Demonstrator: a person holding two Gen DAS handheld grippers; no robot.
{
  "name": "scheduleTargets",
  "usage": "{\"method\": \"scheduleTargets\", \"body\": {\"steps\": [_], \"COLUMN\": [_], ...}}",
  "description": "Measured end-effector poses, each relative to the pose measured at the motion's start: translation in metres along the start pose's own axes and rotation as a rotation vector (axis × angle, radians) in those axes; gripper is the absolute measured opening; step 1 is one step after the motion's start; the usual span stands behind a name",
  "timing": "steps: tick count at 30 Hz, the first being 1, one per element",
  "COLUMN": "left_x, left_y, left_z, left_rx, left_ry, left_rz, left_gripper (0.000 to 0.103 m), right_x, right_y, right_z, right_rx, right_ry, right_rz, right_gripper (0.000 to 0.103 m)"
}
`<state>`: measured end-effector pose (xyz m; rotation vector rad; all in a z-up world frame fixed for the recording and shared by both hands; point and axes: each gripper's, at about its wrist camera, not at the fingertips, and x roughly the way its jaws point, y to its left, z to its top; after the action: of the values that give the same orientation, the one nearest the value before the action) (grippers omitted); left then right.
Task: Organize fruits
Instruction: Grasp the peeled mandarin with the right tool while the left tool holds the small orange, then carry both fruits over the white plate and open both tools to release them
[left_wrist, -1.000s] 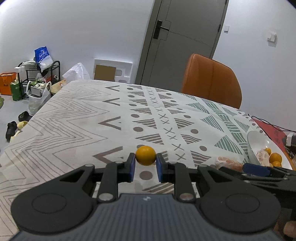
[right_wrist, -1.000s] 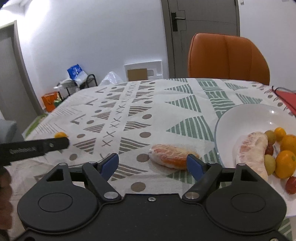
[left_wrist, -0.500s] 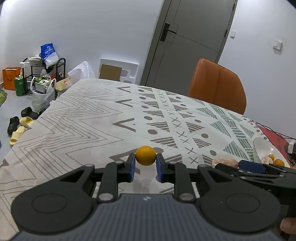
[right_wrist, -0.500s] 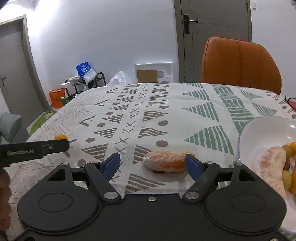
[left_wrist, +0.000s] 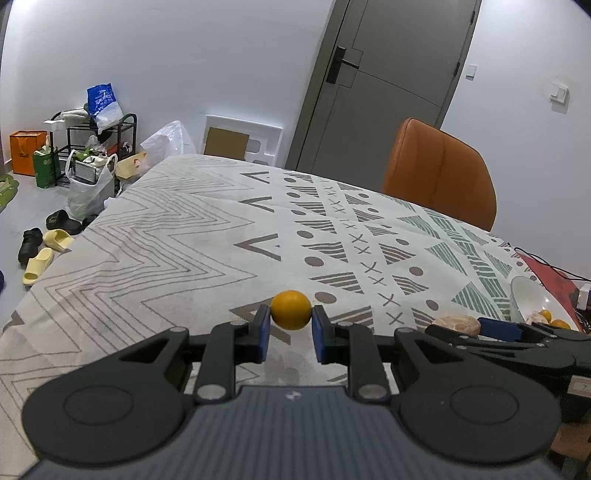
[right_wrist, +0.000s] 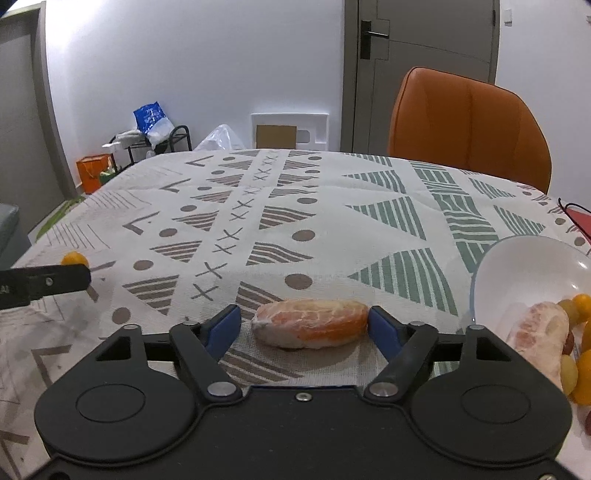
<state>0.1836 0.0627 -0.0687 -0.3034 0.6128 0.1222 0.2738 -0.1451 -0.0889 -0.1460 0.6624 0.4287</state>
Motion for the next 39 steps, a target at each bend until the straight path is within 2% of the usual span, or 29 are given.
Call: {"method": "scheduleTargets", "body": {"steps": [2, 11, 20, 29, 39], "left_x": [-0.001, -0.008, -0.013, -0.014, -0.015], "left_y": [-0.001, -0.011, -0.034, -0.070, -0.109], "left_z": [0.000, -0.002, -0.003, -0.002, -0.007], "left_rx": [0.002, 0.019, 0.056, 0.106, 0.153], "left_ry": [0.000, -0.009, -0.014, -0.020, -0.021], "left_rz": [0.003, -0.008, -0.045, -0.098, -0.156], "left_gripper": [0.022, 0.022, 0.022, 0.022, 0.022], "right_x": [-0.001, -0.026, -0.058, -0.086, -0.108], "right_y": [0.002, 0.002, -0.018, -0.050, -0.084], "right_z": [-0.001, -0.006, -0.007, -0.014, -0.028], "right_rx": [-0.026, -0.022, 0.032, 0.093, 0.141], "right_ry": [-0.004, -0.039, -0.105, -0.160, -0.180], "right_rz": [-0.011, 0.048, 0.046, 0.005, -0.056], "right_gripper": [0.064, 0.063, 0.063, 0.063, 0.063]}}
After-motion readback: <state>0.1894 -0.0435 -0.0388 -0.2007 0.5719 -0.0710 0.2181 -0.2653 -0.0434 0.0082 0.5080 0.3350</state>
